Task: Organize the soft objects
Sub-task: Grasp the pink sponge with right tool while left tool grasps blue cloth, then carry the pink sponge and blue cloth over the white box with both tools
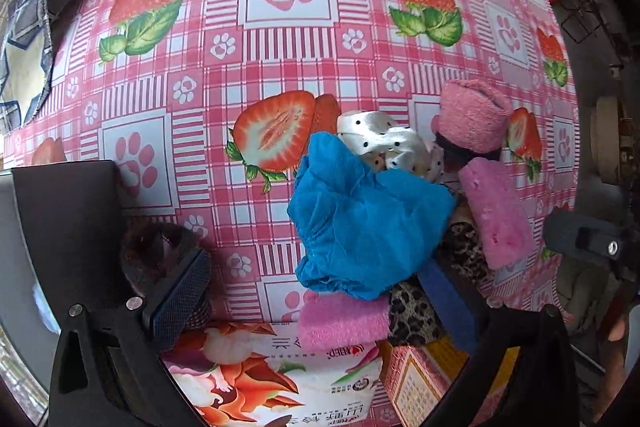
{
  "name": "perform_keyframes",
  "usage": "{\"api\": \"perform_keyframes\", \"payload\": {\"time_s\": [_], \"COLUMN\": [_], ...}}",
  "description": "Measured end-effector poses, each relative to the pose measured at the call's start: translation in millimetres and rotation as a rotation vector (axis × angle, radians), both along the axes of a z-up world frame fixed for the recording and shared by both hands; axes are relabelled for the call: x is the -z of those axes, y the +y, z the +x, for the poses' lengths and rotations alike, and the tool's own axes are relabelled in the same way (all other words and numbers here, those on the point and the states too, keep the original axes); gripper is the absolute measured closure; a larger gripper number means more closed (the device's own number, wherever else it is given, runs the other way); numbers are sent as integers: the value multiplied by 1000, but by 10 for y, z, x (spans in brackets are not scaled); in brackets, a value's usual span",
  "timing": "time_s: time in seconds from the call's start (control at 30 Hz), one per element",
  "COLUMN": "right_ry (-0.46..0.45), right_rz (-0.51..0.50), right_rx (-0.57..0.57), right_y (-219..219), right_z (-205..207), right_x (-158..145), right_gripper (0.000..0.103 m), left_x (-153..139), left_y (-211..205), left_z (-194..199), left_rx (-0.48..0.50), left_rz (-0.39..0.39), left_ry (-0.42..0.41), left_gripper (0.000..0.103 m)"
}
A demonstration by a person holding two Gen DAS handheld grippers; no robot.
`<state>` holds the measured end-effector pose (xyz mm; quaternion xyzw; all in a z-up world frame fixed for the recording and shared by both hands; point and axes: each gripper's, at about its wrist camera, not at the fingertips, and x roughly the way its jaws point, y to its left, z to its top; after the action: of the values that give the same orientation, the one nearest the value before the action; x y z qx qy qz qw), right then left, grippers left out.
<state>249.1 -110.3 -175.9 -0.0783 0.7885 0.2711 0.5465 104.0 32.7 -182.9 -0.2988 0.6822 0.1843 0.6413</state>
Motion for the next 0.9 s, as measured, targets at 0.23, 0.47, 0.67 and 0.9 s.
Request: {"api": "perform_keyframes", "payload": {"time_s": [0.23, 0.47, 0.67, 0.9], "right_ry": [86, 158, 134, 109], "right_rz": [-17, -20, 11, 33], "right_rx": [-8, 20, 35, 76], "right_y": [165, 108, -44, -221], "right_z": [-35, -51, 25, 86], "right_x": [334, 481, 320, 134], "right_gripper": [13, 52, 52, 52], "left_x": [179, 281, 257, -64], "left_y": [-13, 14, -20, 5], "left_z": [62, 123, 66, 16], "left_rx": [13, 1, -17, -19], "left_rz": [26, -24, -15, 39], "left_ry": [33, 32, 10, -67], "left_gripper": [3, 39, 72, 73]}}
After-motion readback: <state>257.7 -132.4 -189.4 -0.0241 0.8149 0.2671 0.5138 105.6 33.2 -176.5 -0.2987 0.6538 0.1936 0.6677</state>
